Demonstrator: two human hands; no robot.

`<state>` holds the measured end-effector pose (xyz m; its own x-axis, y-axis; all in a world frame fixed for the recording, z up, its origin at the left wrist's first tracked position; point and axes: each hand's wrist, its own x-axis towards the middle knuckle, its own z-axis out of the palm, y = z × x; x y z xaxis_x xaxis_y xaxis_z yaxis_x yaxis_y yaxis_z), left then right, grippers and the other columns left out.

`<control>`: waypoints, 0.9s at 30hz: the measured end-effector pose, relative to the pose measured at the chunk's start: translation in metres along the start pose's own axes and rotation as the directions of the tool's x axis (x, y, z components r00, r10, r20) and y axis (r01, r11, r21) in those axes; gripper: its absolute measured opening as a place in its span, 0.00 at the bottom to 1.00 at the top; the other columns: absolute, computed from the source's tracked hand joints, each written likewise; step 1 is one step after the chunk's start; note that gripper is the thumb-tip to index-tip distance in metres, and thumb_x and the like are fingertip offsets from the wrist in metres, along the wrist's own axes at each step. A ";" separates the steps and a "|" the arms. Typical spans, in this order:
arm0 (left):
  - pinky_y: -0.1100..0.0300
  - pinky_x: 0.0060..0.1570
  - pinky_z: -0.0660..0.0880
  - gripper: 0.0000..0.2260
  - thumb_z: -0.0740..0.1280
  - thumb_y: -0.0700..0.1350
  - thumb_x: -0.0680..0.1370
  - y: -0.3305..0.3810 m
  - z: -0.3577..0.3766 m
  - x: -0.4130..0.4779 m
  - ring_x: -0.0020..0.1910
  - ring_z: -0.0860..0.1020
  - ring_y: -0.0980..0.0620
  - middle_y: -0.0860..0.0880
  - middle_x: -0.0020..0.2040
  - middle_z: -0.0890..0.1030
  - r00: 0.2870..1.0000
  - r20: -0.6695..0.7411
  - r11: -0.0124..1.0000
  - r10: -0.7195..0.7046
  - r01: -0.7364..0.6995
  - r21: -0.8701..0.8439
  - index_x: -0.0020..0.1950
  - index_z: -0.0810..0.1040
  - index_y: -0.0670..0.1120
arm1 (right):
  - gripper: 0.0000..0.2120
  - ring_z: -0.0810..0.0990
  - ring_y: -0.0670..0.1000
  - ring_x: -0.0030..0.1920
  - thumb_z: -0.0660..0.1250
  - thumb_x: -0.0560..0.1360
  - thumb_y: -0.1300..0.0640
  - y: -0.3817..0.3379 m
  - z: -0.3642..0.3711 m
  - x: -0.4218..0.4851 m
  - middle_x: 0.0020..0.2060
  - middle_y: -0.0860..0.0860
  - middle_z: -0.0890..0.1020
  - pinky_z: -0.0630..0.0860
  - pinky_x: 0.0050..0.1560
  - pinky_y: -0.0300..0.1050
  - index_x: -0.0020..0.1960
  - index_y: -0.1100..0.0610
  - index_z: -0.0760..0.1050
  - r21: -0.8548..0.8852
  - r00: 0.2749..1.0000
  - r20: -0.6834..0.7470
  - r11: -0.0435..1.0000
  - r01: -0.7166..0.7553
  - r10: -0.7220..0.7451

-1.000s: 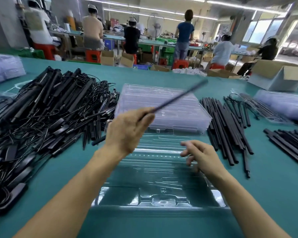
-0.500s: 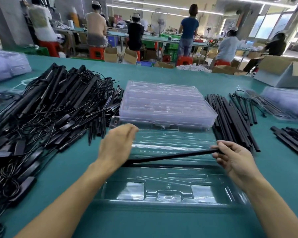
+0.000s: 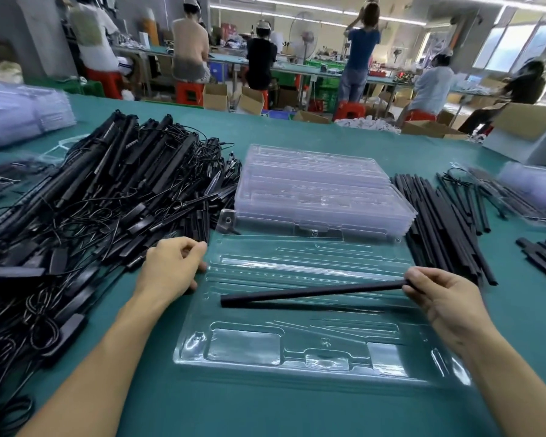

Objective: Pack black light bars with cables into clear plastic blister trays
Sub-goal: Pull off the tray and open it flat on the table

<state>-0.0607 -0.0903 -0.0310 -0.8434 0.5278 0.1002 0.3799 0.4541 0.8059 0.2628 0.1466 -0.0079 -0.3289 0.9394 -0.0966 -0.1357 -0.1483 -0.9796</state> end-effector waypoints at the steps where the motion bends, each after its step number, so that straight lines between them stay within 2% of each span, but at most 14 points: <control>1: 0.58 0.37 0.77 0.09 0.66 0.54 0.79 0.000 -0.001 -0.001 0.25 0.81 0.54 0.61 0.34 0.83 1.000 0.022 1.000 0.004 -0.004 -0.002 0.40 0.80 0.55 | 0.02 0.82 0.46 0.32 0.67 0.75 0.68 0.000 0.000 0.000 0.35 0.54 0.82 0.81 0.39 0.34 0.43 0.65 0.78 0.014 1.000 -0.011 1.000 -0.004 0.004; 6: 0.53 0.48 0.80 0.08 0.70 0.60 0.74 -0.001 -0.002 -0.002 0.30 0.81 0.59 0.61 0.34 0.83 0.993 0.117 0.999 0.015 -0.021 0.043 0.47 0.80 0.57 | 0.03 0.82 0.45 0.32 0.67 0.75 0.68 -0.001 0.001 0.002 0.34 0.53 0.82 0.81 0.39 0.35 0.43 0.65 0.78 0.061 0.999 -0.044 0.998 -0.009 0.012; 10: 0.49 0.51 0.79 0.07 0.66 0.62 0.77 0.001 -0.001 -0.003 0.32 0.82 0.58 0.64 0.34 0.82 0.994 0.103 0.995 0.025 -0.035 0.096 0.49 0.77 0.60 | 0.02 0.82 0.47 0.34 0.68 0.74 0.68 0.000 0.001 0.001 0.36 0.54 0.82 0.82 0.39 0.36 0.43 0.65 0.79 -0.013 1.000 -0.025 1.000 0.010 -0.010; 14: 0.48 0.53 0.78 0.15 0.70 0.65 0.72 0.003 -0.002 -0.005 0.43 0.81 0.54 0.66 0.35 0.81 0.991 0.129 0.992 0.034 -0.049 0.118 0.53 0.75 0.61 | 0.01 0.83 0.47 0.33 0.68 0.73 0.67 0.001 0.000 0.003 0.39 0.56 0.81 0.82 0.39 0.36 0.45 0.66 0.78 -0.071 1.000 -0.005 0.997 0.026 -0.027; 17: 0.49 0.54 0.77 0.19 0.71 0.68 0.69 0.005 -0.002 -0.007 0.44 0.80 0.58 0.70 0.36 0.79 0.990 0.132 0.984 0.052 -0.073 0.164 0.54 0.75 0.61 | 0.03 0.83 0.48 0.32 0.69 0.73 0.66 0.005 -0.002 0.004 0.39 0.58 0.81 0.82 0.40 0.37 0.46 0.66 0.79 -0.114 0.999 0.011 0.993 0.041 -0.040; 19: 0.49 0.54 0.76 0.21 0.71 0.69 0.68 0.005 -0.003 -0.008 0.44 0.80 0.59 0.69 0.37 0.80 0.988 0.148 0.984 0.054 -0.079 0.163 0.55 0.75 0.62 | 0.05 0.84 0.49 0.34 0.71 0.72 0.65 0.008 -0.003 0.005 0.40 0.59 0.83 0.82 0.41 0.39 0.47 0.66 0.80 -0.208 0.997 0.024 0.975 0.072 -0.069; 21: 0.50 0.54 0.76 0.24 0.72 0.71 0.65 0.006 -0.004 -0.009 0.45 0.79 0.60 0.67 0.38 0.81 0.985 0.163 0.981 0.055 -0.084 0.174 0.56 0.74 0.63 | 0.03 0.84 0.50 0.37 0.73 0.72 0.62 0.011 -0.004 0.003 0.39 0.56 0.85 0.82 0.45 0.43 0.45 0.60 0.82 -0.405 0.987 0.056 0.900 0.159 -0.148; 22: 0.51 0.54 0.76 0.26 0.73 0.71 0.63 0.006 -0.004 -0.009 0.45 0.79 0.60 0.66 0.39 0.81 0.985 0.166 0.980 0.056 -0.086 0.182 0.56 0.74 0.63 | 0.01 0.84 0.48 0.39 0.75 0.71 0.60 0.011 -0.004 0.002 0.38 0.52 0.86 0.82 0.46 0.41 0.43 0.56 0.83 -0.511 0.974 0.095 0.830 0.223 -0.204; 25: 0.51 0.53 0.75 0.30 0.74 0.72 0.60 0.006 -0.003 -0.010 0.45 0.78 0.61 0.65 0.38 0.80 0.985 0.163 0.979 0.053 -0.083 0.186 0.57 0.73 0.64 | 0.04 0.81 0.38 0.42 0.77 0.69 0.56 0.007 -0.006 -0.003 0.35 0.40 0.84 0.75 0.45 0.31 0.40 0.49 0.84 -0.737 0.902 0.269 0.530 0.419 -0.339; 27: 0.52 0.52 0.75 0.31 0.75 0.71 0.59 0.005 -0.003 -0.009 0.45 0.79 0.62 0.67 0.38 0.80 0.987 0.157 0.982 0.045 -0.072 0.175 0.58 0.71 0.65 | 0.06 0.79 0.39 0.45 0.78 0.68 0.58 0.002 -0.008 -0.005 0.38 0.39 0.83 0.73 0.50 0.37 0.42 0.49 0.84 -0.797 0.860 0.357 0.361 0.484 -0.365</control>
<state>-0.0517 -0.0948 -0.0264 -0.7555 0.6537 0.0434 0.5005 0.5332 0.6821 0.2721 0.1443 -0.0107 -0.5668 0.7516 0.3373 0.5364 0.6475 -0.5413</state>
